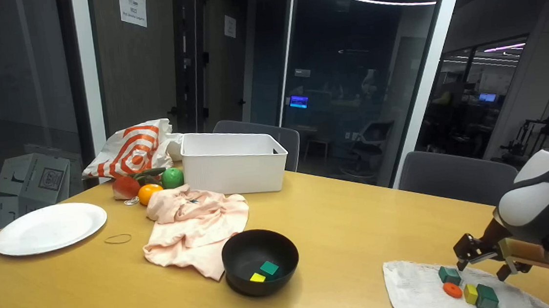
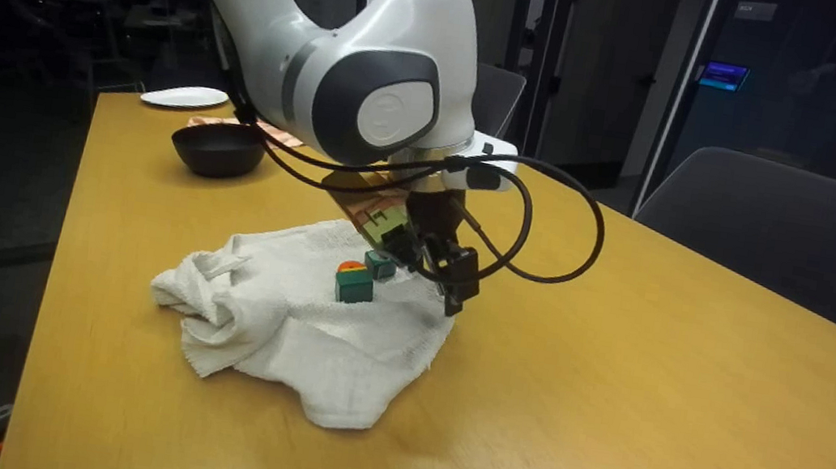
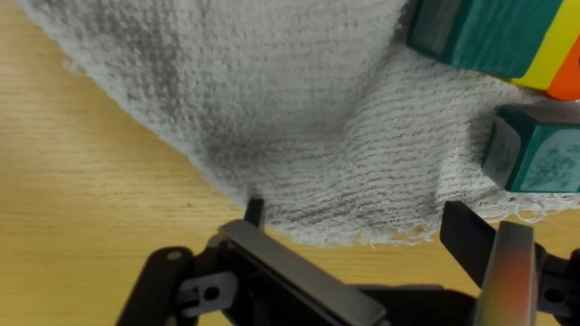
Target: Unfold the white towel on the table
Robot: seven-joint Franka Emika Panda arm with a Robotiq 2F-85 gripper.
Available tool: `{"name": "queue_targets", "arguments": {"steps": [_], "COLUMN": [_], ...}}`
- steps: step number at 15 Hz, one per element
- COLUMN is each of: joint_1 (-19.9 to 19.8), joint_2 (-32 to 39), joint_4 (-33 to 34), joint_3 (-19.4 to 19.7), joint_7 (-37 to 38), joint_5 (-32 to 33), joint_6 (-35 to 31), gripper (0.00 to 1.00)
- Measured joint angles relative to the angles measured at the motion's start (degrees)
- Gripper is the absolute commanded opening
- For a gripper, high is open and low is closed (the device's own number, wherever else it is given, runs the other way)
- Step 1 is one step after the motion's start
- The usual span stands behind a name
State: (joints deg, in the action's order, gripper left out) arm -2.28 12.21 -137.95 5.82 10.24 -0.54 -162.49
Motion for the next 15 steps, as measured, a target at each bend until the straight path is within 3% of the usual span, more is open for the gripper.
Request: {"name": "queue_targets", "arguments": {"steps": [1, 5, 10, 13, 15], "joint_1": [0.5, 3.1, 4.4, 4.5, 4.4], "joint_2": [0.2, 0.3, 0.3, 0.3, 0.0], "joint_4": [-0.1, -0.4, -0.5, -0.5, -0.4], "joint_3": [0.8, 4.9, 6.9, 6.9, 6.4], "joint_7": [1.2, 5.9, 8.1, 8.2, 8.0], "joint_5": [2.0, 10.6, 13.8, 13.6, 12.4], "joint_6": [-0.9, -2.7, -3.1, -1.9, -0.2], "gripper": [0.74, 0.43, 0.08, 0.01, 0.06]}}
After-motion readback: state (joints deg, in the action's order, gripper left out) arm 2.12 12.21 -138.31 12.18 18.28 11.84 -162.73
